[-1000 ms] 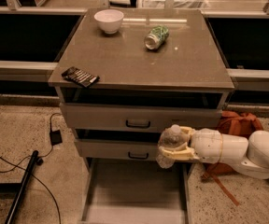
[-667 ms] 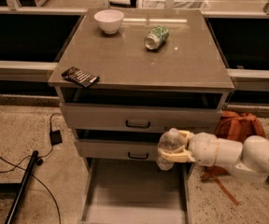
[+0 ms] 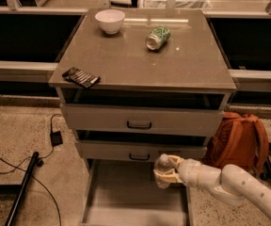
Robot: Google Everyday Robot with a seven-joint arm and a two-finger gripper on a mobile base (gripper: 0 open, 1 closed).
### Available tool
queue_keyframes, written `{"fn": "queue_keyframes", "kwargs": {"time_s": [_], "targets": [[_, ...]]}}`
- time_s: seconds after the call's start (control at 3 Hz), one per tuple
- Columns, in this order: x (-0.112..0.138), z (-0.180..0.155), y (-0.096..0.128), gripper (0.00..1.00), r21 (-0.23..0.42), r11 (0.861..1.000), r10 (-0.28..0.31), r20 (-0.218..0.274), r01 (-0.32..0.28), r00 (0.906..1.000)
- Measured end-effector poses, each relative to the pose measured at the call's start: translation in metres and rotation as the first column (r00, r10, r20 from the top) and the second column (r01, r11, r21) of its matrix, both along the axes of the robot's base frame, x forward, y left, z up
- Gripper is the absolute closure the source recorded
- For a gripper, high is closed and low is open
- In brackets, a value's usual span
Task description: Place water bottle into bottom drawer
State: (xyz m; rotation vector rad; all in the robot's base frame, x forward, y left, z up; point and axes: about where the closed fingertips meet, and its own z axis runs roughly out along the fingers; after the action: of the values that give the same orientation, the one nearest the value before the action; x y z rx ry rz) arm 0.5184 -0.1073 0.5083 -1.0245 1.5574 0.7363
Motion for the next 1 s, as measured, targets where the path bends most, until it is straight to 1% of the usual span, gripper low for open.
{"fn": "queue_keyframes", "kwargs": {"time_s": [0.33,0.67,1.0], "targets": [[0.0,0.0,0.0,1.0,0.0,1.0,0.0,0.0,0.0,1.0],[0.02,-0.038,0.005,1.0,-0.007,1.0,-0.013,-0.031,0.013,0.9994],[0.034,-0.078,0.012,1.0,0.011,1.0,-0.029,-0.05,0.029,0.9984]]}}
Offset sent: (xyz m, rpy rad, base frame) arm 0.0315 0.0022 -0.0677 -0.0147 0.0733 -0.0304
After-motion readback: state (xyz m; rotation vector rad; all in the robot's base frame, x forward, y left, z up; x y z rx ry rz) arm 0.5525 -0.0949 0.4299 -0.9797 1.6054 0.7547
